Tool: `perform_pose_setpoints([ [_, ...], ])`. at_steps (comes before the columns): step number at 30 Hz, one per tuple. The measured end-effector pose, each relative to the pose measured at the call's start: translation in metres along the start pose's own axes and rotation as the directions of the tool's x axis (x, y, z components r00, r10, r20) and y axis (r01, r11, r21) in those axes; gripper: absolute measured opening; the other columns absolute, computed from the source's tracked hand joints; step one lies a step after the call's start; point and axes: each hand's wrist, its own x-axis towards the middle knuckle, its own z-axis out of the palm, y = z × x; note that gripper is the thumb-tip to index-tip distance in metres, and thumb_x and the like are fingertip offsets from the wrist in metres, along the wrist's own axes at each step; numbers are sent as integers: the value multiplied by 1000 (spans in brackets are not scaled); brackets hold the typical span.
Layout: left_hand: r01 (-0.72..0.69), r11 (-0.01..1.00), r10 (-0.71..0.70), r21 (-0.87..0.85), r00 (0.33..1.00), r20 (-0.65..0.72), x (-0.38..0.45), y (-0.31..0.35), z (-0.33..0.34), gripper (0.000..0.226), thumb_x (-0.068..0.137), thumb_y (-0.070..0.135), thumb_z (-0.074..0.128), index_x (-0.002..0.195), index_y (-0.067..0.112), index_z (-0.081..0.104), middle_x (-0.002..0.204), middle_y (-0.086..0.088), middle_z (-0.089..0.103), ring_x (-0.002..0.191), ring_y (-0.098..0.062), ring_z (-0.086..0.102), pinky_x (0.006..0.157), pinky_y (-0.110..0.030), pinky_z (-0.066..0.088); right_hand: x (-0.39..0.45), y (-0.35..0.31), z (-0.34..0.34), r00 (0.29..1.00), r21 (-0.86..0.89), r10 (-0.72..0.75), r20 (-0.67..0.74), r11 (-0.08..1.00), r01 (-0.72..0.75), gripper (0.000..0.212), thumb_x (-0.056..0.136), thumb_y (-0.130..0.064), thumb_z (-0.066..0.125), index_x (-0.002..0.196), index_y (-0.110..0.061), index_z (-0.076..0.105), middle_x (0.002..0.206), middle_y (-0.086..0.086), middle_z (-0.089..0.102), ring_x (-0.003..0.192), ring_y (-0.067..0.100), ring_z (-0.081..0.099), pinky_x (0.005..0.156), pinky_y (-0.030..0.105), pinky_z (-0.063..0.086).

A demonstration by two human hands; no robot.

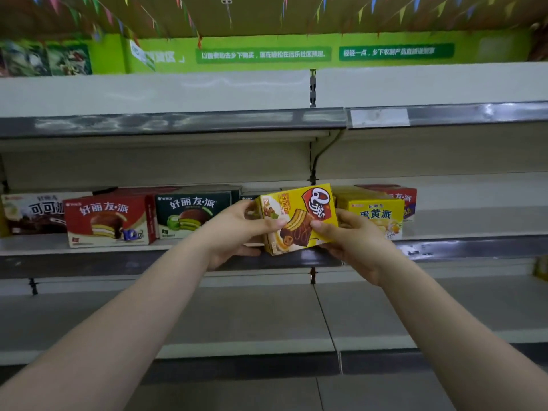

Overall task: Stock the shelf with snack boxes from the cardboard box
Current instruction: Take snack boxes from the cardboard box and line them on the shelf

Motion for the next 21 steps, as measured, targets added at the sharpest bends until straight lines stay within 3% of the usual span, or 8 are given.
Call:
perform_pose_setpoints([
  [2, -17, 1000, 17, 2, 1000, -3, 8, 1, -12, 83, 63, 31, 85, 134, 22, 44, 114, -1, 71, 102, -21, 69, 94, -49, 51, 11, -8, 3, 999, -8, -45, 15, 999, 46, 81, 48, -41, 88, 121, -20, 61, 106, 3, 73, 100, 23, 69, 89, 41, 55],
  [4, -28, 1000, 28, -11, 1000, -4, 15, 5, -24, 81, 69, 22, 86, 135, 23, 40, 117, -3, 69, 104, -20, 67, 92, -50, 52, 25, -14, 5, 997, -31, -69, 24, 997, 70, 103, 36, -42, 94, 128, -17, 56, 112, 4, 70, 98, 25, 70, 90, 45, 55],
  [7, -52, 998, 52, 19, 998, 43, 23, 8, -38, 80, 71, 9, 84, 138, 23, 43, 119, -1, 67, 101, -21, 69, 86, -48, 56, 38, -25, 9, 975, -289, -219, 37, 932, 220, 77, 58, -22, 90, 125, -26, 53, 123, -5, 58, 101, 15, 67, 86, 33, 57],
  [10, 28, 970, 9, -243, 989, 147, 29, 7, -54, 76, 75, 13, 77, 140, 23, 39, 121, -13, 64, 98, -34, 69, 78, -48, 58, 41, -22, 14, 831, -637, -533, 161, 586, 500, 68, 69, -4, 82, 120, -31, 46, 123, -11, 39, 104, -1, 49, 85, 5, 44],
  [13, 122, 905, -60, -408, 985, 163, 37, 6, -65, 57, 83, 37, 66, 133, 15, 49, 112, -21, 65, 95, -40, 68, 79, -52, 58, 49, -2, 16, 694, -681, -684, 226, 399, 614, 66, 68, 3, 80, 120, -20, 47, 124, -7, 32, 110, -2, 37, 89, -1, 35],
  [16, 193, 910, -157, -368, 980, 126, 45, -5, -64, 41, 92, 43, 53, 121, 15, 58, 108, -19, 64, 94, -38, 66, 80, -47, 57, 58, 16, 18, 596, -720, -771, 225, 281, 635, 70, 68, 0, 83, 119, -23, 41, 124, -9, 29, 112, -2, 34, 89, 3, 37],
  [19, 215, 905, -175, -366, 974, 142, 49, -13, -61, 29, 89, 37, 58, 109, 15, 62, 99, -18, 70, 84, -33, 70, 76, -43, 58, 61, 24, 22, 456, -748, -844, 282, 104, 655, 71, 64, 4, 83, 116, -20, 41, 125, 2, 32, 113, 8, 40, 88, 23, 44],
  [21, 195, 896, -149, -399, 978, 144, 49, -16, -62, 29, 83, 28, 64, 107, 13, 63, 94, -16, 72, 81, -29, 71, 75, -44, 59, 61, 29, 22, 417, -765, -856, 305, 41, 643, 73, 62, 6, 84, 117, -19, 42, 127, 6, 32, 112, 20, 43, 85, 31, 49],
])
